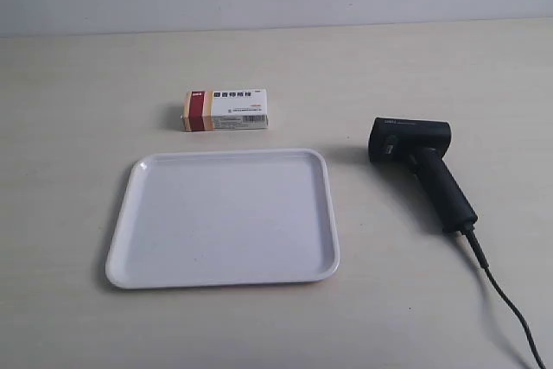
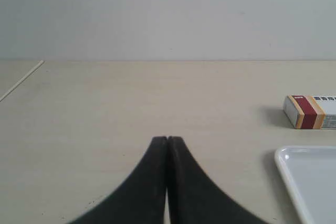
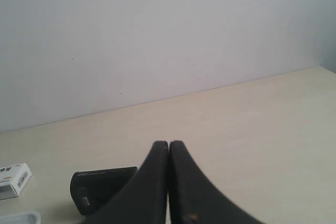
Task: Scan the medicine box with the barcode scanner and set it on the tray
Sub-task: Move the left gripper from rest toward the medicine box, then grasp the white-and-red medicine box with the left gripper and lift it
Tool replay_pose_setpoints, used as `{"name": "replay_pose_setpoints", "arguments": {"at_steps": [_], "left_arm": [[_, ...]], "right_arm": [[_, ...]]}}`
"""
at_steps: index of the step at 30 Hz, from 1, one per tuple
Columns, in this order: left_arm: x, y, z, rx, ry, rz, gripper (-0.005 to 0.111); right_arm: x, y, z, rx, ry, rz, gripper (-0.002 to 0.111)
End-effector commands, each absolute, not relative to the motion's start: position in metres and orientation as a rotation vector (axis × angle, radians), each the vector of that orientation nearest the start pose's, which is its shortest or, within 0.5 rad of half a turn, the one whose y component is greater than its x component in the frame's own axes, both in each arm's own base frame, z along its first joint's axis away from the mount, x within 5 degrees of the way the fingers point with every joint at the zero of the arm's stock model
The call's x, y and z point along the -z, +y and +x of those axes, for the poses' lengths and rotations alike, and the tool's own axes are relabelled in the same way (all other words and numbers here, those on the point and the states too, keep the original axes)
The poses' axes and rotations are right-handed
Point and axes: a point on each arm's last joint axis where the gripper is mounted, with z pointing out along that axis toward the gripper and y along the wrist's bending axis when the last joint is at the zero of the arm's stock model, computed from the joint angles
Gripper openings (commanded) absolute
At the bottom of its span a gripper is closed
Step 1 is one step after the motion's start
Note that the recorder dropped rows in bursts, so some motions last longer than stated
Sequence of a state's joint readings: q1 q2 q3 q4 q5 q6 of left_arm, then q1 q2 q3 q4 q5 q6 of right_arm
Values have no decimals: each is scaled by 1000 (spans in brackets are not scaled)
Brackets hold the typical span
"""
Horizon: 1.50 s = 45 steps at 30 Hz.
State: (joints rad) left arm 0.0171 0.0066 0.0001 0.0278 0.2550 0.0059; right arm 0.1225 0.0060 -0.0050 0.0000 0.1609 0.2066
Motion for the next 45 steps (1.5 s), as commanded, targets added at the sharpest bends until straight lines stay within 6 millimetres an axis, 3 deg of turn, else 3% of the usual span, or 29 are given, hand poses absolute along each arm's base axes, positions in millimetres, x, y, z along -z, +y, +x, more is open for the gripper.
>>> {"name": "replay_pose_setpoints", "arguments": {"at_steps": [1,17,21,23,24,26,27,29,31,32,36,38,40,43,45], "left_arm": [[-190,2,55,-42,1738,4,2],[-192,2,55,-42,1718,4,2],[-227,1,54,214,1317,-197,2],[-247,1,47,302,1084,-210,2],[-250,1,45,302,1046,-201,0],[-279,1,52,242,1076,-173,0],[-295,2,69,216,1164,-172,0],[-306,1,105,168,1353,-152,0],[-308,1,137,141,1534,-137,0],[-305,-1,164,126,1682,-121,0],[-274,-22,245,37,2193,33,0],[-252,-47,279,-14,2439,265,0],[-235,-76,304,72,2582,529,0],[-215,-117,339,353,2521,1011,0],[-201,-136,363,503,2392,1100,0]], "right_arm": [[-199,6,56,-244,1643,71,0],[-199,6,56,-242,1643,69,0],[-204,8,56,-335,1594,140,0],[-209,7,56,-399,1529,193,0],[-213,7,56,-416,1490,208,0],[-221,5,55,-412,1398,206,0],[-223,5,55,-413,1389,205,0],[-230,5,53,-409,1378,196,0],[-229,6,56,-396,1409,188,0],[-228,6,58,-392,1432,189,0],[-225,7,64,-368,1492,182,0],[-224,7,67,-364,1509,185,0],[-223,7,69,-361,1523,188,0],[-221,7,72,-356,1547,192,0],[-221,7,74,-355,1552,193,0]]}}
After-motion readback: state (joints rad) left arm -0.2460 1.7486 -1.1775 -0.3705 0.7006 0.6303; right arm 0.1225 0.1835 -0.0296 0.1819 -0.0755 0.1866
